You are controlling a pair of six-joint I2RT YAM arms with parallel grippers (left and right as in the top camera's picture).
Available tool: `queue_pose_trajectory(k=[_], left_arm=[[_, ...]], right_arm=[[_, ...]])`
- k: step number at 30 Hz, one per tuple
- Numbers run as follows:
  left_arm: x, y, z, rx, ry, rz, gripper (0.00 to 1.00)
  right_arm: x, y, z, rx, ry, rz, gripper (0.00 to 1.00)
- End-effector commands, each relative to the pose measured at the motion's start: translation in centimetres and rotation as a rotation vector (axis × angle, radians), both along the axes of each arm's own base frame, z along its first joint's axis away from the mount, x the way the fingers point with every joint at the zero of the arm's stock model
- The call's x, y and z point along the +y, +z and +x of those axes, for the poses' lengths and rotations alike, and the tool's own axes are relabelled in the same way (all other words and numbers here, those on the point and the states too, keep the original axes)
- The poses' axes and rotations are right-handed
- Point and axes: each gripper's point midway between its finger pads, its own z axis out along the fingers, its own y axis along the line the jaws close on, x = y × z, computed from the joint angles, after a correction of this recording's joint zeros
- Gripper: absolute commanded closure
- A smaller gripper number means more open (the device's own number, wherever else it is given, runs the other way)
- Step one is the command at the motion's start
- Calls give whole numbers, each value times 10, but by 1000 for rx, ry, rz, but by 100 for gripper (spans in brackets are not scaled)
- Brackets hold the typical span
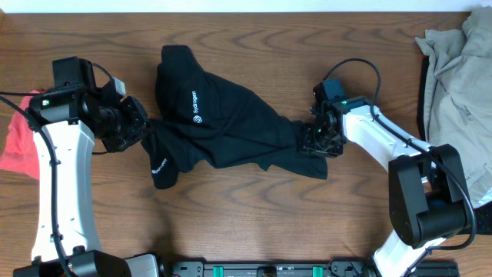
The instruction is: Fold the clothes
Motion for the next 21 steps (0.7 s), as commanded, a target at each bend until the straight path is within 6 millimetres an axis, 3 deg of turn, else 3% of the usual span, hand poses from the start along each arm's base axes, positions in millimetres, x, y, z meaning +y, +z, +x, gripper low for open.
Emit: queue_pose_trajectory(k=[1,7,12,16,18,21], left_arm=[[1,-2,-1,0,-17,17,94],[1,-2,-1,0,-17,17,94],[1,-2,-1,0,-17,17,94],[1,-2,-1,0,-17,17,94],[1,-2,-1,0,-17,17,94],[1,-2,-1,0,-17,17,93]], right_arm=[[3,-2,4,-12,-21,-3,51],[4,-2,4,-16,-20,-3,62],[8,-4,0,-10,-5,-4,55],[13,-6,-2,-19,12,-10,56],[14,-7,-1,-28,18,-20,62],[16,-7,-2,-30,26,-25,84]])
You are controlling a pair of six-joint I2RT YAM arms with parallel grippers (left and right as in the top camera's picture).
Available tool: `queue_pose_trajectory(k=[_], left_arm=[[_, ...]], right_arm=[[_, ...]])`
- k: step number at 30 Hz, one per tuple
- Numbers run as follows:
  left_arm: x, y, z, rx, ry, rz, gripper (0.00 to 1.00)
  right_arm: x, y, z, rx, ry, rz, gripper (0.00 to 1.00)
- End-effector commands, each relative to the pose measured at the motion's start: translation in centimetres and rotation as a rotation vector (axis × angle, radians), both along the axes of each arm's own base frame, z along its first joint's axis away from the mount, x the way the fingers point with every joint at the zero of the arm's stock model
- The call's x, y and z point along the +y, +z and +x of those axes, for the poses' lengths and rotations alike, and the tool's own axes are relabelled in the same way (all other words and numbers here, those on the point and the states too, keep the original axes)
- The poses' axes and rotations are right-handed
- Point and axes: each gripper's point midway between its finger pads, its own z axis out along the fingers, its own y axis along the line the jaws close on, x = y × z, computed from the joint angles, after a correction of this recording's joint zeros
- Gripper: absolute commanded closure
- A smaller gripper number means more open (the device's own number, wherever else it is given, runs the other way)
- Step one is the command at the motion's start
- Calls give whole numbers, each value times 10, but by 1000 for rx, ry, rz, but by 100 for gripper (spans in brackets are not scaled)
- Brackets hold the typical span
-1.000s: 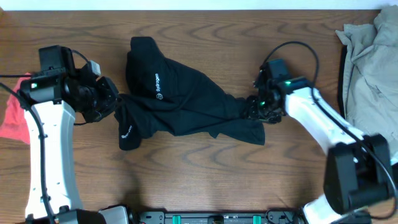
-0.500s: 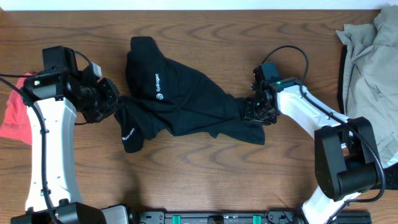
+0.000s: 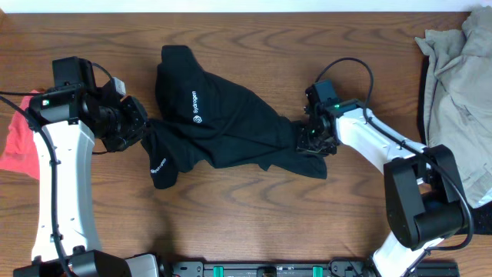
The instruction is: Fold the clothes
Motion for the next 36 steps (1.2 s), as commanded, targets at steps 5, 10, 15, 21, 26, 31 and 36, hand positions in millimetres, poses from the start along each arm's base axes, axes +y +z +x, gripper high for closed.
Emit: queue_pose_trajectory(k=[5,10,15,21,26,31,36], left_arm=[[1,-2,-1,2,-17,16,94],[1,-2,-1,2,-17,16,94],[-4,7,9,-62,-42,-10,94],[-23,53,31,-272,-121,-108,94],[-24,109,35,-459,-181,-48,94],[-26,176,24,-646,-196,12,94],[-26,231,2,-806,-188,96,94]], right_arm=[[-7,-3,-3,12,-10,-31,99],[-43,23,7,-14,-62,-129,99],[-72,91,32,-138,-76,-113,99],[-97,203,50,-410,-84,-91,99],[-109,282,41,-613,-82,-107,99],[-139,359,21,-815,-167,-201,99],[-165,426,-8,-1003,-251,-276,99]])
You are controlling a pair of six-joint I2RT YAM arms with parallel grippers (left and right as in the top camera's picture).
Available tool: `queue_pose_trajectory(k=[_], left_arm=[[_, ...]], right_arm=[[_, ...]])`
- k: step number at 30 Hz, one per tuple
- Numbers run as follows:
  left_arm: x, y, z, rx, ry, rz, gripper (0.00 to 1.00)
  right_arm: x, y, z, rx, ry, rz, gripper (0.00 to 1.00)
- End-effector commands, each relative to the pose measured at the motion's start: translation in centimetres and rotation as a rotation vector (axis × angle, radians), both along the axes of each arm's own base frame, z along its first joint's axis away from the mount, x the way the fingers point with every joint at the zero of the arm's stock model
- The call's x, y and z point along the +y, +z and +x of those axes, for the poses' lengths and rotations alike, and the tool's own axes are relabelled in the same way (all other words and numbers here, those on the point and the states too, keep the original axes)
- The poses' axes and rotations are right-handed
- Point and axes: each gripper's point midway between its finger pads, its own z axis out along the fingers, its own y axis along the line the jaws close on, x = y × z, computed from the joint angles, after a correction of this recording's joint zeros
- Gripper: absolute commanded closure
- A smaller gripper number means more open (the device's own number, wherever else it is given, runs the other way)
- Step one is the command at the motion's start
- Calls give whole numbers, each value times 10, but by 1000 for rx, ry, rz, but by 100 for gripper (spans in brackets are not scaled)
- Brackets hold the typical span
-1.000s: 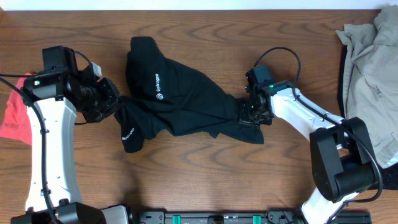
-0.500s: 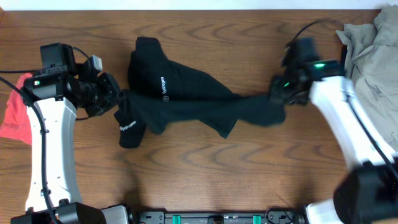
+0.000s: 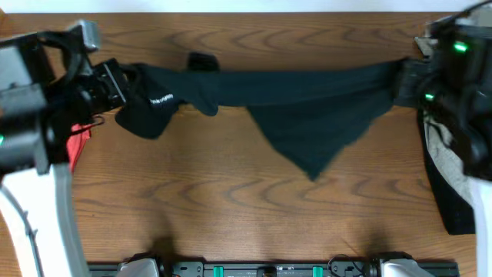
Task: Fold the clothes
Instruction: 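Lift the shirt with both grippers and stretch it apart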
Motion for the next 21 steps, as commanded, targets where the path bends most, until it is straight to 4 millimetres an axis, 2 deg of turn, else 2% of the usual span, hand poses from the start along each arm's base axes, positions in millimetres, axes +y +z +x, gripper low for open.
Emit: queue_pose_trajectory(k=[1,5,7,9,12,15,21], left_arm=[[1,45,-20,-146,26,71,94],[9,69,-33,-237,84,125,94],[8,72,-34,-251,86,125,94],[9,70,-30,-241,88,117,94],[7,57,-13,-197,69,108,94],[0,39,14,-146,27,98,94],[-15,-13,98,-96,-62,114,94]], right_arm=[[-37,52,-25,-149,-139,-87,99],[-54,81,-41,-237,-208,-107,99],[-56,82,-41,-239,-214,-110,99],[-55,75,-34,-210,-201,-124,99],[-54,53,-12,-131,-189,-136,99],[-54,24,17,-38,-181,-147,99],[-48,-47,100,106,-138,-135,99]])
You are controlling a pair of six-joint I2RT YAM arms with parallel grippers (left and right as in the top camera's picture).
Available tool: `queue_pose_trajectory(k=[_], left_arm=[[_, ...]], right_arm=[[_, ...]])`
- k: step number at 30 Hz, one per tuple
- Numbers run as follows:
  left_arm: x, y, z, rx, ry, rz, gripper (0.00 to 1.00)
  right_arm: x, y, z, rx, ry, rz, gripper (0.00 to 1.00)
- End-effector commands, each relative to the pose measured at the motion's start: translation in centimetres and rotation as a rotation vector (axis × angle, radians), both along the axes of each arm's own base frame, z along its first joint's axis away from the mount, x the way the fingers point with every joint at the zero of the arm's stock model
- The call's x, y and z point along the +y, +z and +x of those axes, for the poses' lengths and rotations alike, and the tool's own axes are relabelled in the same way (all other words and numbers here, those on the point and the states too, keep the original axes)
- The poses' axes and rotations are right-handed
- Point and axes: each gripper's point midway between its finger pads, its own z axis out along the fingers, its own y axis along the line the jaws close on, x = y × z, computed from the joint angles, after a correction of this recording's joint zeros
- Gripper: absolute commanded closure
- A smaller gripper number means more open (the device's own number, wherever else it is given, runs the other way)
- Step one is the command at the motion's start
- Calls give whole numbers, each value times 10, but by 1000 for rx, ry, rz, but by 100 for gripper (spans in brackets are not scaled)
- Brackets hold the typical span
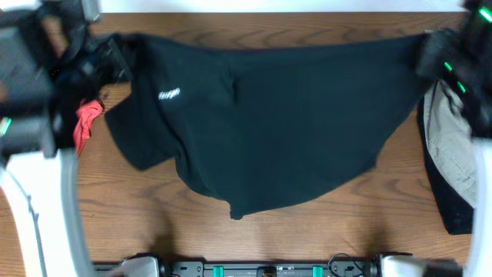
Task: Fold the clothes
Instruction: 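Lift the shirt with both grippers and stretch it apart, then lay the stretched shirt flat on the table with both grippers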
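A black T-shirt (269, 123) with a small white logo (169, 95) hangs stretched wide across the overhead view, held up near the camera. My left gripper (115, 58) is shut on its upper left edge. At the far right, my right gripper (429, 58) is shut on its upper right edge. The cloth spreads downward to a point near the table's front middle. Both grippers look blurred and large, being raised high.
A red cloth (83, 123) lies at the left, partly behind my left arm. A beige garment (453, 146) is piled at the right edge with dark cloth (453, 208) below it. The wooden table (154, 223) shows beneath.
Both grippers hold the shirt stretched as before, but the cloth has opened out: it hung as a narrow band with a small triangle, and now a broad sheet covers most of the table's middle.
At first the shirt lay crumpled on the table, my left gripper at its left end and my right gripper at its right end. Later both were raised far apart with the shirt pulled taut between them. Now the shirt hangs fully spread.
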Motion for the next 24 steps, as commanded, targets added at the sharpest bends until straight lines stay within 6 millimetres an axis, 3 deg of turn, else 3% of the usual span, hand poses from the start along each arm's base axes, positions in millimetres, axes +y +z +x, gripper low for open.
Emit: queue_pose_trajectory(k=[1,4,7,9,12,15,17,19,24], left_arm=[[-1,-25,45,2,-14,35,94],[1,-33,87,-56,-13,33,94],[5,-9,117,-174,5,20,94],[12,31,127,-290,38,-16,94],[25,106,123,-483,83,-70,94],[37,145,108,-541,112,-106,94],[36,137,101,-478,112,-110,94],[30,104,96,-333,99,-112,94],[14,-39,59,216,55,-3,94]], right_arm=[[-3,-33,43,38,16,-11,99],[3,-41,88,-36,54,4,99],[4,-22,115,-164,55,2,99],[2,5,123,-269,53,-2,99],[-15,58,120,-418,-6,-11,99],[-34,85,109,-462,-55,-27,99],[-45,78,101,-414,-74,-32,99],[-52,54,93,-313,-91,-31,99],[-60,-39,65,40,-109,-27,99]])
